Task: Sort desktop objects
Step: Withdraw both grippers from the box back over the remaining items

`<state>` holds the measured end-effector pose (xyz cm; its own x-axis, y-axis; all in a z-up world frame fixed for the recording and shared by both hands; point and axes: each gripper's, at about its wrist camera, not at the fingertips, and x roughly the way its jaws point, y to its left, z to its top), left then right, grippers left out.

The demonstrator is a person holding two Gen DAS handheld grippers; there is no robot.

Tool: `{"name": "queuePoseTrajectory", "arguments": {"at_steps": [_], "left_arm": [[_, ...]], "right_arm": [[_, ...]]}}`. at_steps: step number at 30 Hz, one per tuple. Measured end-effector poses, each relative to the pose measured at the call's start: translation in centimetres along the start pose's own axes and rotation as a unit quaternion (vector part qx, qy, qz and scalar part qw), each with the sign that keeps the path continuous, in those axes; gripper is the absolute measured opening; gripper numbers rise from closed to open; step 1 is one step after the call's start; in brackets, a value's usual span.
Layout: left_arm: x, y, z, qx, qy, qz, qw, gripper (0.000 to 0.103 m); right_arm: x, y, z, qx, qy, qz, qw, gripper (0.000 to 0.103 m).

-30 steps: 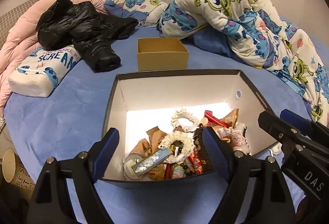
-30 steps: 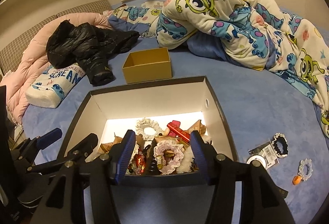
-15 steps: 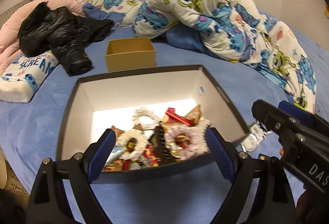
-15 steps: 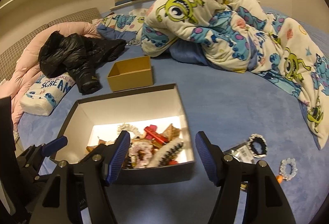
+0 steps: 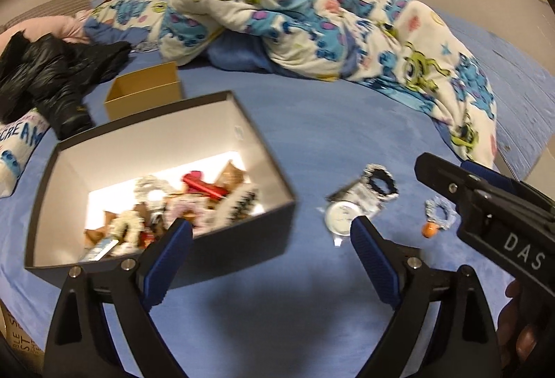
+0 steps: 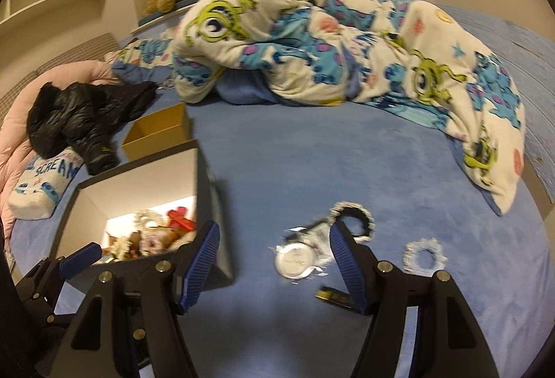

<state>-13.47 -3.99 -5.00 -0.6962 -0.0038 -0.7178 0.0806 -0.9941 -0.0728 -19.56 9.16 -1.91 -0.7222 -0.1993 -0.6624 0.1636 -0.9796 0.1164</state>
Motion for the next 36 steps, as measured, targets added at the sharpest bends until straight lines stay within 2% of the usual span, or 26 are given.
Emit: {"name": "queuePoseTrajectory", "arguments": {"at_steps": [6,21,29,36], "left_arm": [[1.0,-4.5,-0.3,0.026,0.007,-0.022,0.9994,0.094],[4.9,-11.6,-2.1,0.065,0.033,-0.063,0.9954,0.094],[7.3,-13.0,-4.1,0.082,0.038,-0.087,0.9921,0.094],[9.1,-13.7,-5.1,0.098,0.051,-0.098,0.9891,0.094]], "right_arm": [[-0.4,-3.9,-0.7,0.015,0.002,-0.025,1.000,0.068],[0.1,-13.6,-3.3,0.063,0.018,-0.080,0.995,0.068],[3.1,-18.2,-4.4,0.090,0.028,-0.098,0.991,0.068],[6.4,-19.2,-5.6,0.096,0.045,-0.102,0.989,0.068]]}}
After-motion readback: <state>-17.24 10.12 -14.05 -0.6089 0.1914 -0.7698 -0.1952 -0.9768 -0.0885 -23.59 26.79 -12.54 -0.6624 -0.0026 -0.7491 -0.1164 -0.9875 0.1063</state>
